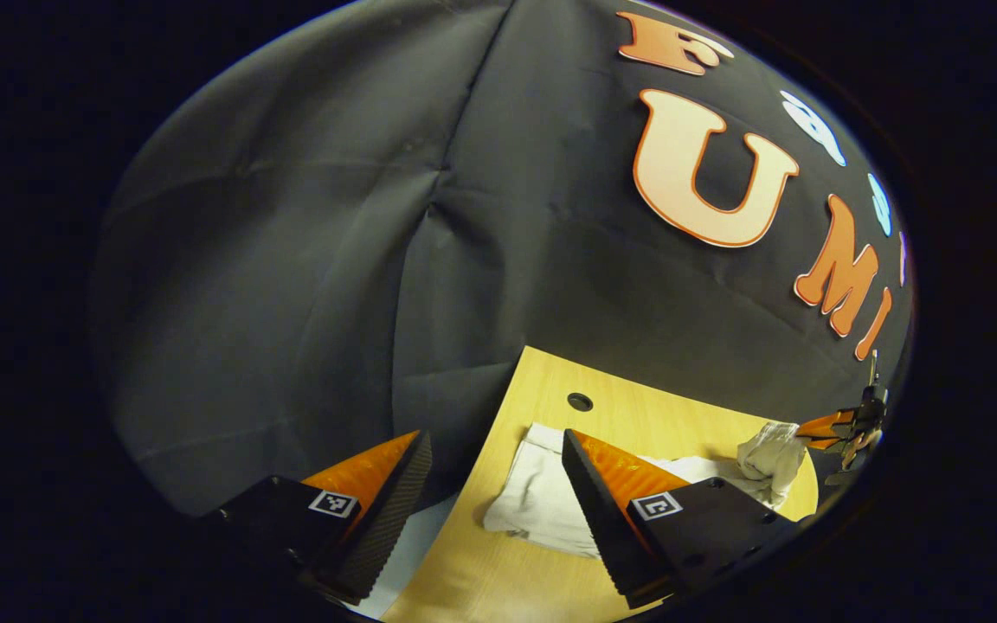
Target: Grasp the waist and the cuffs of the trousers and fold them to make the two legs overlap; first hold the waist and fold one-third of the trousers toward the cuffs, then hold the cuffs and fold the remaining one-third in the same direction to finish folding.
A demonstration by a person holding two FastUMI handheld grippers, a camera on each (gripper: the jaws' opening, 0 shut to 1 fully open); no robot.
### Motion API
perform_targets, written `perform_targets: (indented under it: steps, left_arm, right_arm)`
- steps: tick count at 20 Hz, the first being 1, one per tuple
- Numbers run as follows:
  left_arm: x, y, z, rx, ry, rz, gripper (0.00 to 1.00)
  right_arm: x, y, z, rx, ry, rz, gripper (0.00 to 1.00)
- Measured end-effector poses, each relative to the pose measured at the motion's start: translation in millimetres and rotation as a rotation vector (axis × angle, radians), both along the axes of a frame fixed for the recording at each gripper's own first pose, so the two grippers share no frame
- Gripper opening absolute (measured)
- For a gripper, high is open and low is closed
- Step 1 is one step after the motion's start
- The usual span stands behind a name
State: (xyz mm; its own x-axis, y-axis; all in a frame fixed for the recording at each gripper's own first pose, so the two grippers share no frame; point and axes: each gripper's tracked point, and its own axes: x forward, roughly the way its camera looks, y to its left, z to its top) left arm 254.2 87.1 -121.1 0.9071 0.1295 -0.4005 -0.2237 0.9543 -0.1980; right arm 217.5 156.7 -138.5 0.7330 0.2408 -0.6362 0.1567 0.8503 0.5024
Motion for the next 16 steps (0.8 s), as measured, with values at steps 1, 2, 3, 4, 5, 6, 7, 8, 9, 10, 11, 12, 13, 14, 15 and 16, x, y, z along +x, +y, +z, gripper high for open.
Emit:
perform_targets:
  steps: [1,2,3,4,5,6,7,8,9,10,11,12,13,14,15,16]
  left_arm:
    - [0.8,0.0,0.0,-0.003,0.002,0.008,0.99]
    - [1.4,-1.0,0.9,-0.006,0.004,0.014,0.99]
    - [0.0,0.1,1.9,-0.008,0.007,0.017,0.99]
    - [0.0,-0.8,1.8,-0.006,0.009,0.02,0.99]
    - [-1.3,0.8,4.2,-0.004,0.011,0.023,0.99]
    - [-1.4,0.0,4.0,-0.006,0.012,0.026,0.99]
    - [-1.5,-0.2,3.4,-0.01,0.015,0.028,0.99]
    - [-1.8,-1.6,4.9,-0.019,0.018,0.027,0.99]
    - [-4.1,-2.2,4.7,-0.023,0.02,0.029,0.99]
    - [-4.6,-3.8,5.4,-0.025,0.025,0.029,0.99]
    - [-5.3,-3.1,4.7,-0.026,0.029,0.03,0.99]
    - [-5.6,-4.8,4.6,-0.028,0.033,0.028,0.99]
    - [-5.1,-8.7,1.8,-0.029,0.039,0.025,0.99]
    - [-5.0,-13.2,-1.7,-0.031,0.046,0.023,1.0]
    - [-4.4,-18.9,-5.8,-0.032,0.052,0.024,0.99]
    - [-4.6,-22.1,-7.6,-0.039,0.058,0.025,0.96]
  right_arm:
    - [-0.2,0.3,-1.8,-0.013,0.009,0.012,0.0]
    - [-0.6,2.1,-4.7,-0.023,0.02,0.024,0.0]
    - [-2.7,3.1,-6.0,-0.03,0.03,0.033,0.0]
    - [-2.9,4.5,-7.8,-0.04,0.04,0.044,0.0]
    - [-2.6,3.9,-7.2,-0.052,0.049,0.055,0.0]
    - [-1.6,2.2,-5.0,-0.065,0.058,0.067,0.01]
    - [-1.8,0.4,0.2,-0.077,0.067,0.081,0.01]
    - [-1.6,-1.1,2.4,-0.087,0.078,0.095,0.02]
    - [-0.9,-3.3,3.0,-0.097,0.091,0.106,0.03]
    - [-0.8,-4.6,4.5,-0.107,0.104,0.117,0.03]
    - [-0.1,-4.9,4.3,-0.119,0.114,0.126,0.04]
    - [0.7,-5.0,6.3,-0.126,0.12,0.143,0.05]
    - [1.0,-6.0,7.6,-0.129,0.126,0.159,0.07]
    - [2.5,-6.0,9.2,-0.119,0.133,0.178,0.12]
    - [2.7,-6.5,8.7,-0.108,0.143,0.193,0.15]
    - [8.0,-7.0,12.2,-0.096,0.15,0.201,0.24]
